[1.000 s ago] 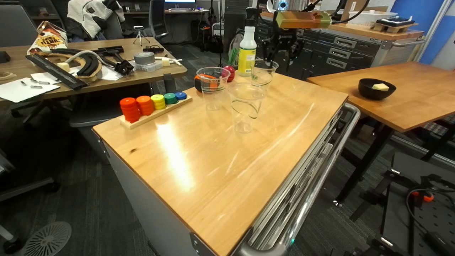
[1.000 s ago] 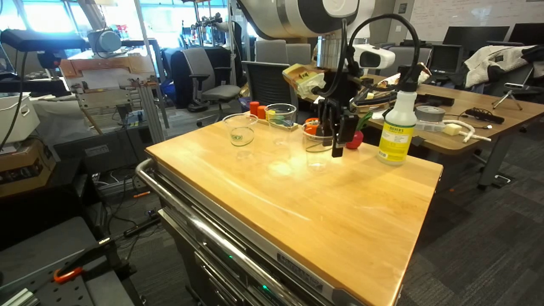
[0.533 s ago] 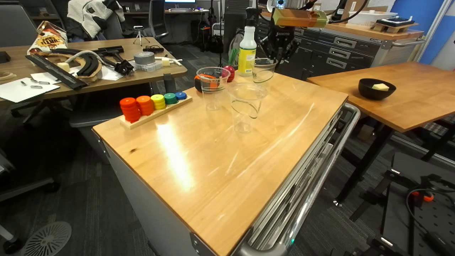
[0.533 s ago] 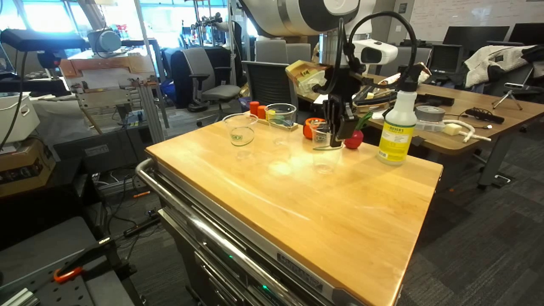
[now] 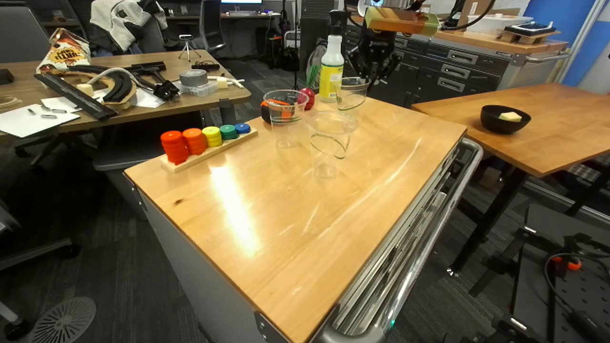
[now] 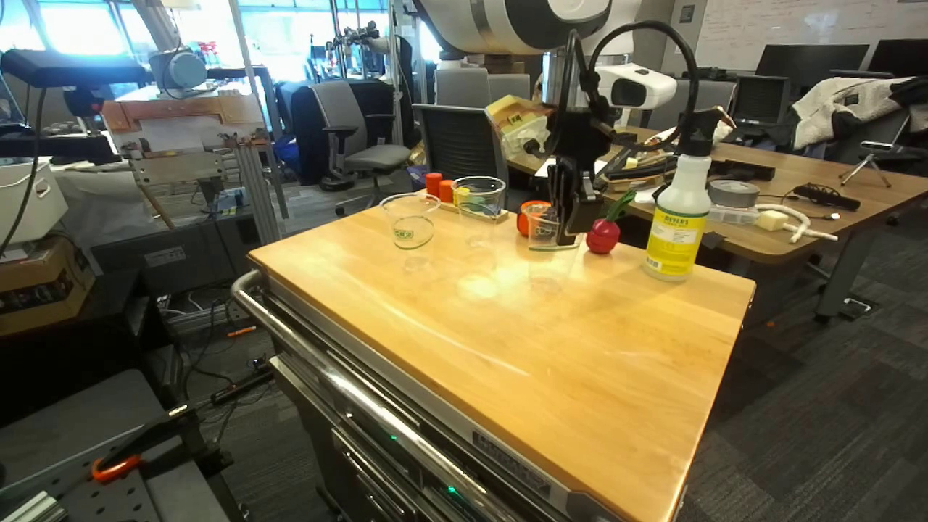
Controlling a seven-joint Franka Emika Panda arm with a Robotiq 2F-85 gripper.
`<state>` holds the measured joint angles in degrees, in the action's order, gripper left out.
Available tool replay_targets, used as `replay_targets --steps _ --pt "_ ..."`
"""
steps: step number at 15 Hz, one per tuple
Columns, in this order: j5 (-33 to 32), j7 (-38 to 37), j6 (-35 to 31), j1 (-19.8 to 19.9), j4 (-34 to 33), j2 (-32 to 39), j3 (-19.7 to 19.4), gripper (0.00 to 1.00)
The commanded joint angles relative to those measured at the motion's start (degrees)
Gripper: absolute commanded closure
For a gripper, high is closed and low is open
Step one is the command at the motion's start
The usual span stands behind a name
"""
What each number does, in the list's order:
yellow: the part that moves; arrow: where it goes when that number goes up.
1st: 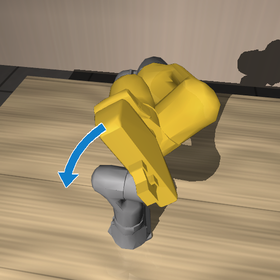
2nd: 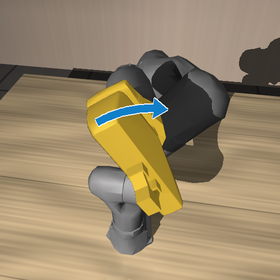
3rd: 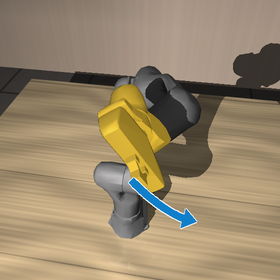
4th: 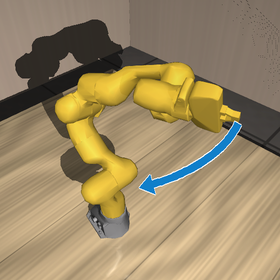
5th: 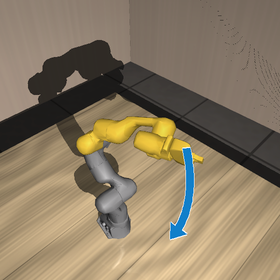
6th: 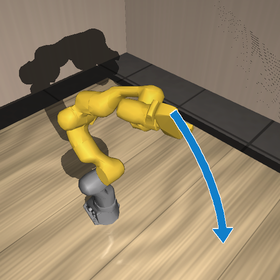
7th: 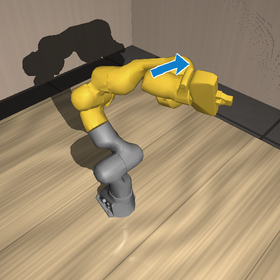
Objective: Stack the three cups together
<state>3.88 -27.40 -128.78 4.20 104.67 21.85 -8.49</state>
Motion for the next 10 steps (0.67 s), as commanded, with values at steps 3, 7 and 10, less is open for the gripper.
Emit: replay_targets --steps 3,7,10 --pt "1.97 -1.29 2.79 -1.45 -1.99 -7.15 1.08 0.98" --pt "2.88 0.43 3.99 -3.41 -5.79 -8.90 4.37 0.98" --pt "3.60 1.92 3.38 -5.14 -7.06 -7.68 6.97 0.98"
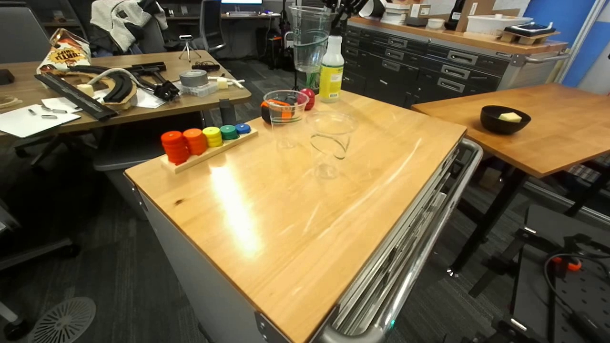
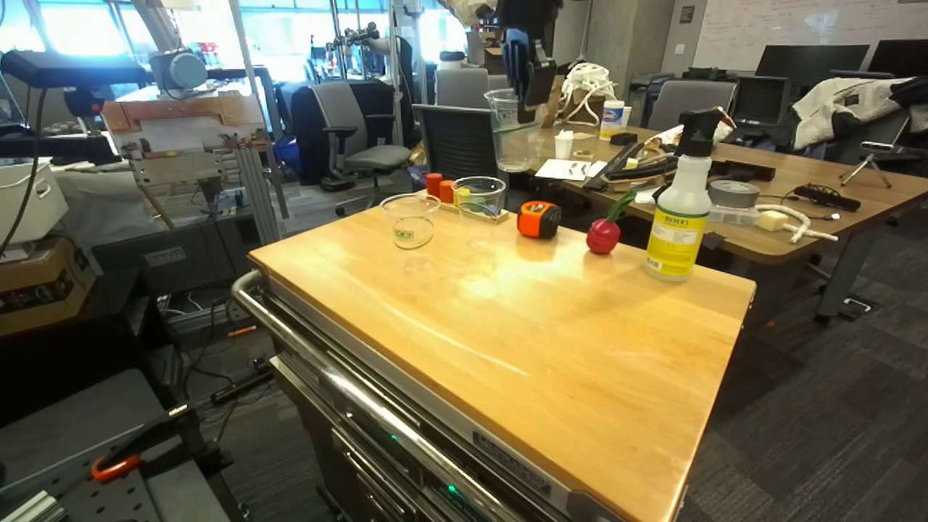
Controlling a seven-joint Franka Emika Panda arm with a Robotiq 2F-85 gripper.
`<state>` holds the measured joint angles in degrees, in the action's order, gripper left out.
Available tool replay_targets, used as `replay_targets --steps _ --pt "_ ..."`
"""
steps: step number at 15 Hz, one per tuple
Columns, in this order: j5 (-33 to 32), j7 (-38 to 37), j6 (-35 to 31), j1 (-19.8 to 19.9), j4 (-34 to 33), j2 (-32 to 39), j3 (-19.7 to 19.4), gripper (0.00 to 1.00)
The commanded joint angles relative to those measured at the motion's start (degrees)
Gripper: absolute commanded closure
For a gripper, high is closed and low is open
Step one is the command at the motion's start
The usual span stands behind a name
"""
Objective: Stack the three cups together
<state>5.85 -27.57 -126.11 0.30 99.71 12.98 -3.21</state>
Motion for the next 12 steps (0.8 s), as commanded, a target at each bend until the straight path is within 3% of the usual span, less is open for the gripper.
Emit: replay_targets --steps 1,12 --pt "1.93 2.39 0.99 -1.72 -2.41 1.81 2.38 0.98" --pt "0.89 5.25 0.70 -3.09 -2.01 8.06 3.03 0.98"
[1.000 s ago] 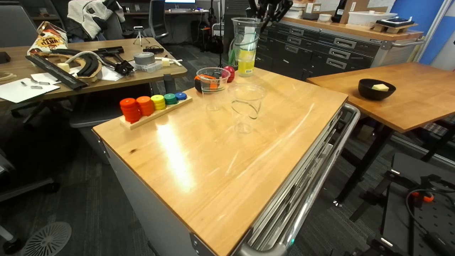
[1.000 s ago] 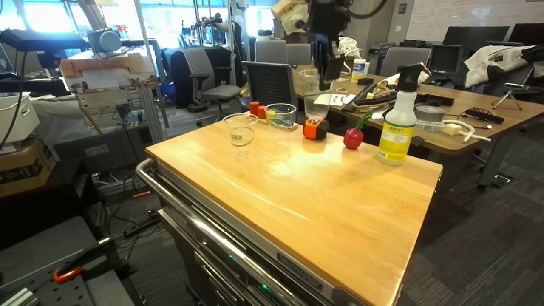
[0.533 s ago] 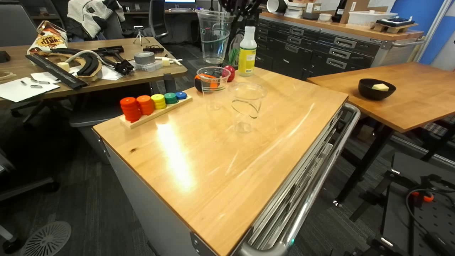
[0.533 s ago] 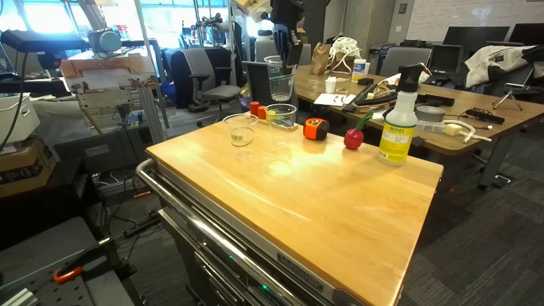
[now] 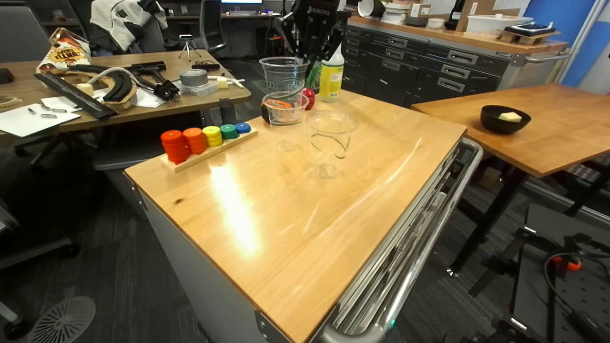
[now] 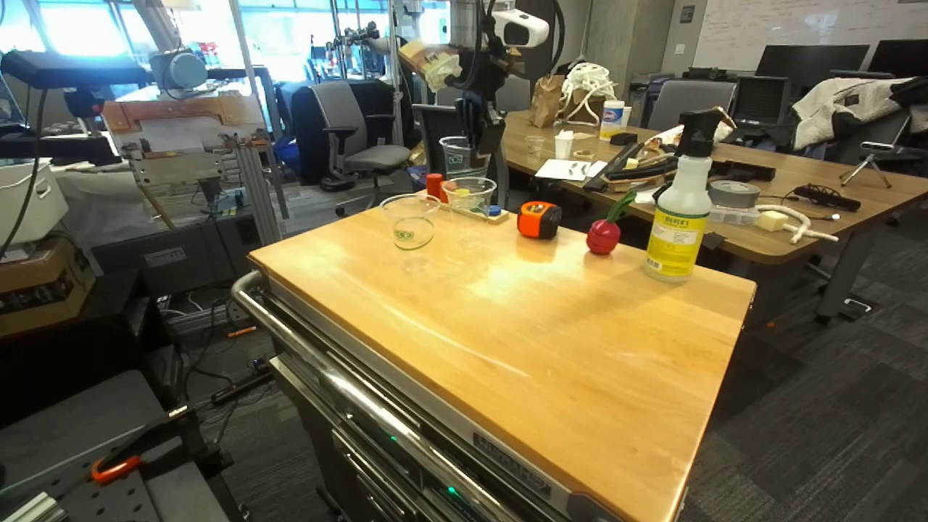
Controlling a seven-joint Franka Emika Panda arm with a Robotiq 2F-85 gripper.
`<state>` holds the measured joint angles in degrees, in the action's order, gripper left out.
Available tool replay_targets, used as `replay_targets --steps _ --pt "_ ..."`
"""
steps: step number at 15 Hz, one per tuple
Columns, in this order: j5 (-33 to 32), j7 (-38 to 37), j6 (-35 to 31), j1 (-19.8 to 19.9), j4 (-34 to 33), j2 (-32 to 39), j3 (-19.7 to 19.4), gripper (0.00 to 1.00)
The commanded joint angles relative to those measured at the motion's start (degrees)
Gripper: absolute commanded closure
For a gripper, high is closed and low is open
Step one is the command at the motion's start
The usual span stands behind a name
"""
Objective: Stack the three cups together
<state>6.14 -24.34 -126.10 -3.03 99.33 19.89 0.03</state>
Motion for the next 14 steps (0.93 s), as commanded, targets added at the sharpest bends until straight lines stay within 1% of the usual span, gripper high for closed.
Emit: replay_targets --steps 1,3,4,5,6,7,12,14 --pt "0.58 2.32 0.46 0.33 -1.58 1.60 -0.31 0.98" --pt "0.92 2.94 0.49 0.66 -1.47 2.47 -0.39 0.98" --pt "1.72 3.17 0.64 0.99 -1.50 2.79 -0.26 0.95" --pt "1.96 3.50 0.74 1.21 -1.45 3.00 -0.20 0.69" --pt "2.41 3.86 1.06 1.44 -1.55 3.08 -0.06 0.68" --pt "2.69 4.21 1.17 1.56 -1.55 3.02 0.02 0.62" --pt "3.05 6.02 1.54 1.48 -1.63 1.84 0.20 0.21" --pt "1.17 5.19 0.85 0.85 -1.55 1.50 -0.46 0.06"
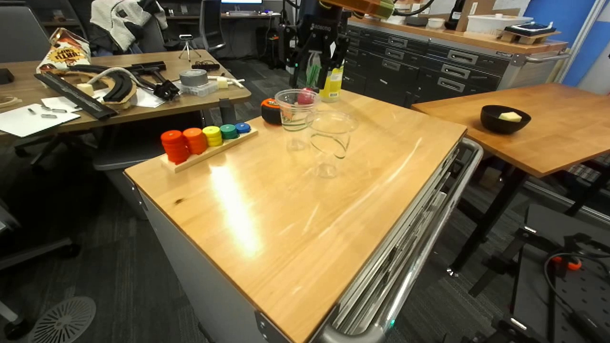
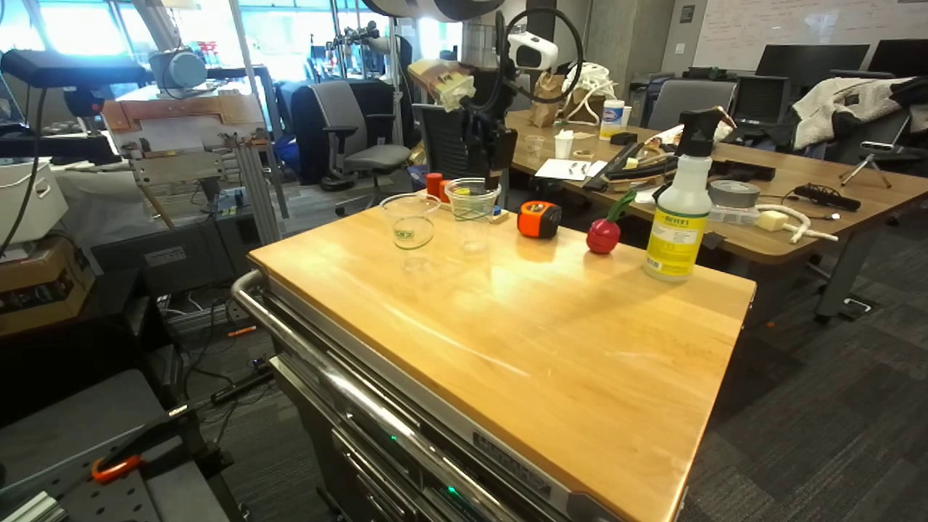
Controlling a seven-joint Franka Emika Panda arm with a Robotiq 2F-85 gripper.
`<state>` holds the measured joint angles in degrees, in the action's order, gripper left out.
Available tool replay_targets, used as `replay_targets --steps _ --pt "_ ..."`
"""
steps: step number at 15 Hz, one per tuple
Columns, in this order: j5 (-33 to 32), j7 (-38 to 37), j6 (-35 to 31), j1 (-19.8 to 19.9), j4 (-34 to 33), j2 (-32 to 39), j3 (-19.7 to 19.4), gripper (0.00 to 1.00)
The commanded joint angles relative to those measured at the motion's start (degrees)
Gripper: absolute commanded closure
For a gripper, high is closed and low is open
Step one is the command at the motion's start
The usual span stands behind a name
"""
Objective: Stack the three cups together
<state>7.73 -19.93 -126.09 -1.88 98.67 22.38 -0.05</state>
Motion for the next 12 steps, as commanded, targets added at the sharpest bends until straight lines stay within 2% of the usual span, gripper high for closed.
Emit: replay_targets --steps 1,7,12 --pt "-1.22 0.51 0.67 -0.49 -0.86 -1.02 -0.69 0.01" --pt "-4.73 0.61 1.47 -0.49 -0.21 -0.47 -1.63 0.00" --pt "-4.46 1.79 3.83 -0.09 0.50 0.26 -1.44 0.00"
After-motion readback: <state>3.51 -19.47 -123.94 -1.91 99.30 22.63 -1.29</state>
